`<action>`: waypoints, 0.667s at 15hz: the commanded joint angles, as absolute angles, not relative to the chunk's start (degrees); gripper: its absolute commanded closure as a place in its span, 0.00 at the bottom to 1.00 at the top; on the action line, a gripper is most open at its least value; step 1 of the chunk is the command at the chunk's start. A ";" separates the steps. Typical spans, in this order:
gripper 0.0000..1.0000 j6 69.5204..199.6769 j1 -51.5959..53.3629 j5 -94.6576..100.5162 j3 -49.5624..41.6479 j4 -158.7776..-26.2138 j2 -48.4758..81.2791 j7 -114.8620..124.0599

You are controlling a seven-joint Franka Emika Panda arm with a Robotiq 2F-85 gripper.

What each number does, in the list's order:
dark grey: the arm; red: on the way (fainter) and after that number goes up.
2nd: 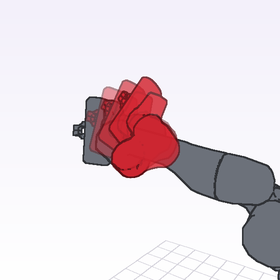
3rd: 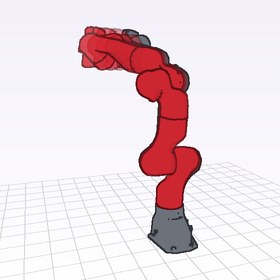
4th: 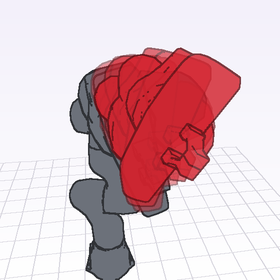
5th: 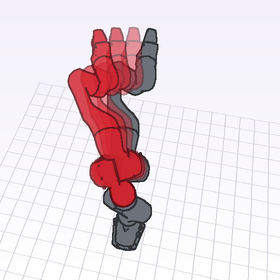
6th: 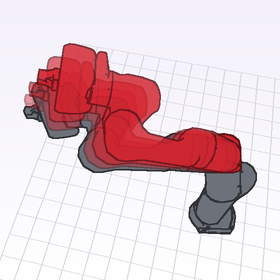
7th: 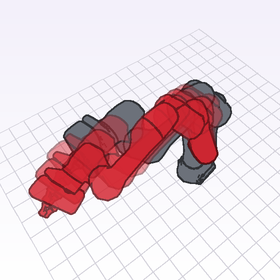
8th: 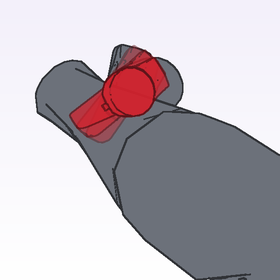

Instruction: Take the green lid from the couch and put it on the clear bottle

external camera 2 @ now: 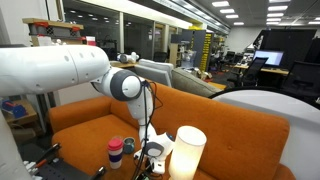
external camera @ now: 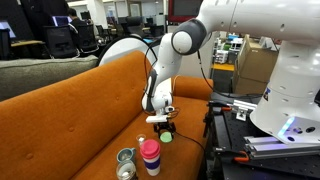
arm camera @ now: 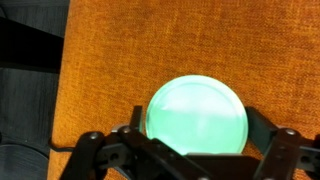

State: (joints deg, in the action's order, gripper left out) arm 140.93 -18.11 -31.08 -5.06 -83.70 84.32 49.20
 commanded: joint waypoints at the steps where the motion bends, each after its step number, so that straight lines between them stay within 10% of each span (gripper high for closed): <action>1: 0.00 140.75 -18.17 -30.89 -5.05 -83.49 84.32 49.36; 10: 0.00 151.83 -17.89 -33.62 -4.18 -97.42 76.71 46.35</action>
